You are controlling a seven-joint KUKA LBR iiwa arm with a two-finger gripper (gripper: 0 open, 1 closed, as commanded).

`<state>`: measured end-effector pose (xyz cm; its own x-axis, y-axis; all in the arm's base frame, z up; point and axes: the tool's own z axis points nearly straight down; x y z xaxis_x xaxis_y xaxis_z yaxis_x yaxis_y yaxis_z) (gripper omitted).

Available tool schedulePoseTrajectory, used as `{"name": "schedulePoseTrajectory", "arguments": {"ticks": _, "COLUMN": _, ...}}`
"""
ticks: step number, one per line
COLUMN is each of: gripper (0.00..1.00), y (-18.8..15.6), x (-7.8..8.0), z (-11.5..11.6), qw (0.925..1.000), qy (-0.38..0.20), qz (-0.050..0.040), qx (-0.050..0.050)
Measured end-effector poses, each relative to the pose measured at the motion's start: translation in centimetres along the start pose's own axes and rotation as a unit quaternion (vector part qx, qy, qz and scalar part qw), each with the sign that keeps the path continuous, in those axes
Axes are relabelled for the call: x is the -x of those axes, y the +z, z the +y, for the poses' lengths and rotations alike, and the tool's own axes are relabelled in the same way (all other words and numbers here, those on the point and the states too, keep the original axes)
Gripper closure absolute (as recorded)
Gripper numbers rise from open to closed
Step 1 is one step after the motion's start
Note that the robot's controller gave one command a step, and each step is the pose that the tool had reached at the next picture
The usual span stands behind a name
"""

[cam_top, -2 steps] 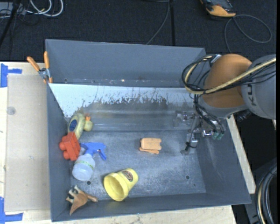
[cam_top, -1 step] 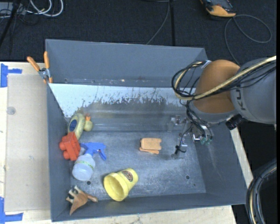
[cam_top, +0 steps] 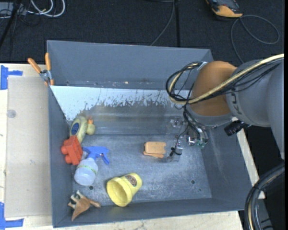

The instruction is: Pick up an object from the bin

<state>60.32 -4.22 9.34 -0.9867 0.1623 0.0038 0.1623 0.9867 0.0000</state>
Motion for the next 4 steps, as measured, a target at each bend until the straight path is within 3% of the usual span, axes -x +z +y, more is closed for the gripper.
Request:
{"name": "schedulePoseTrajectory", "arguments": {"ticks": 1, "gripper": 0.00, "y": 0.9, "x": -1.1, "z": 1.8, "qw": 0.9922, "qy": -0.125, "qz": 0.0013, "qx": 0.002}}
{"name": "schedulePoseTrajectory", "arguments": {"ticks": 2, "gripper": 1.00, "y": 2.1, "x": -1.6, "z": 4.9, "qw": 0.9988, "qy": -0.048, "qz": -0.0011, "qx": -0.002}}
{"name": "schedulePoseTrajectory", "arguments": {"ticks": 3, "gripper": 1.00, "y": 2.1, "x": -1.6, "z": 4.9, "qw": 0.9988, "qy": -0.049, "qz": -0.0012, "qx": -0.002}}
{"name": "schedulePoseTrajectory", "arguments": {"ticks": 4, "gripper": 1.00, "y": -8.6, "x": -0.3, "z": 3.9, "qw": 0.9989, "qy": -0.046, "qz": -0.0012, "qx": -0.001}}
